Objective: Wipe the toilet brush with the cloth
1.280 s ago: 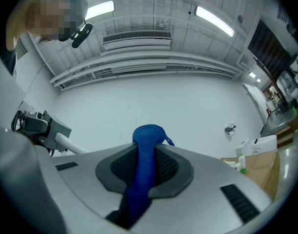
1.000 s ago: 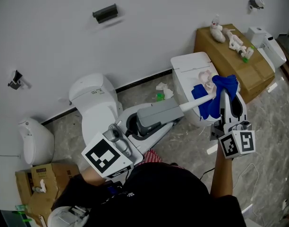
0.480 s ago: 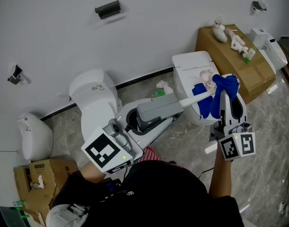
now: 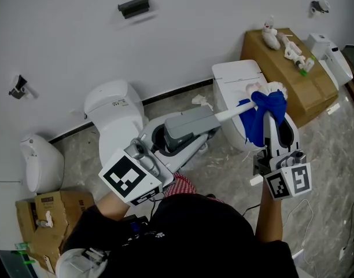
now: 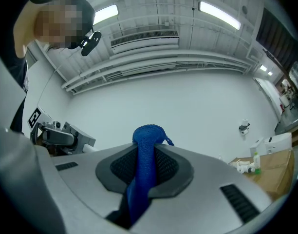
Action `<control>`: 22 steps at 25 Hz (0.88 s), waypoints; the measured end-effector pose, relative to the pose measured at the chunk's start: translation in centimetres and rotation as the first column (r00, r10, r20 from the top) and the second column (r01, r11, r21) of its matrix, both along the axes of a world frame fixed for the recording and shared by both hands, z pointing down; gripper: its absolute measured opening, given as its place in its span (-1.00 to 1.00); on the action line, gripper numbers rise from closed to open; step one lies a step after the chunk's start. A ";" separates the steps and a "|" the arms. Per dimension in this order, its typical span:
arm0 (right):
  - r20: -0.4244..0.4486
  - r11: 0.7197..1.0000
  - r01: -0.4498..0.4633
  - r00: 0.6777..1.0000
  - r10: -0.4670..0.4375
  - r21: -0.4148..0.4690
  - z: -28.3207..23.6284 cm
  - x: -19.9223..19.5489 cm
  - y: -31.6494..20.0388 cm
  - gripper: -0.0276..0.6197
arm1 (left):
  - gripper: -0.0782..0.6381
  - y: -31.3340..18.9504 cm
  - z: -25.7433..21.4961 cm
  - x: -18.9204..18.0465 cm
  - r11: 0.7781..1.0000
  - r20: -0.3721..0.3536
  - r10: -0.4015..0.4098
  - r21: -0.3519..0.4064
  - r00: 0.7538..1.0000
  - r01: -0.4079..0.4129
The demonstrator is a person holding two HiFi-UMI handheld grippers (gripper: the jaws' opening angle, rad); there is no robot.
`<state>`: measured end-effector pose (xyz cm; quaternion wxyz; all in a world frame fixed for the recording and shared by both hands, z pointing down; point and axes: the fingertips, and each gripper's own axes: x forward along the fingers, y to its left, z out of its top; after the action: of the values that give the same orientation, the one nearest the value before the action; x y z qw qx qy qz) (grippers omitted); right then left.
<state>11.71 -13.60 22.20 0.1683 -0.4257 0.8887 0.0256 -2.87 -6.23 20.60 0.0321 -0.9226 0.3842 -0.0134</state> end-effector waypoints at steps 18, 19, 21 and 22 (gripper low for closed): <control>-0.034 0.987 0.155 0.987 -0.157 -0.041 0.6 -4.5 2.9 -0.72 | -0.31 -1.3 0.4 -2.8 0.998 0.041 -0.066 -0.002 0.997 0.066; -0.037 0.986 0.160 0.986 -0.162 -0.045 0.7 -4.6 2.9 -0.72 | -0.31 -1.4 0.4 -3.0 0.998 0.041 -0.069 -0.002 0.997 0.069; -0.040 0.984 0.171 0.984 -0.174 -0.055 1.0 -4.7 2.9 -0.72 | -0.31 -1.6 0.7 -3.2 0.997 0.039 -0.078 -0.005 0.996 0.078; -0.040 0.982 0.178 0.983 -0.181 -0.060 1.2 -4.7 3.0 -0.72 | -0.31 -1.6 0.8 -3.3 0.996 0.039 -0.083 -0.008 0.996 0.084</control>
<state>7.03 -10.57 23.40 0.1377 -0.3478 0.9274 -0.0050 -6.15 -7.87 21.42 0.0342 -0.9054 0.4217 -0.0343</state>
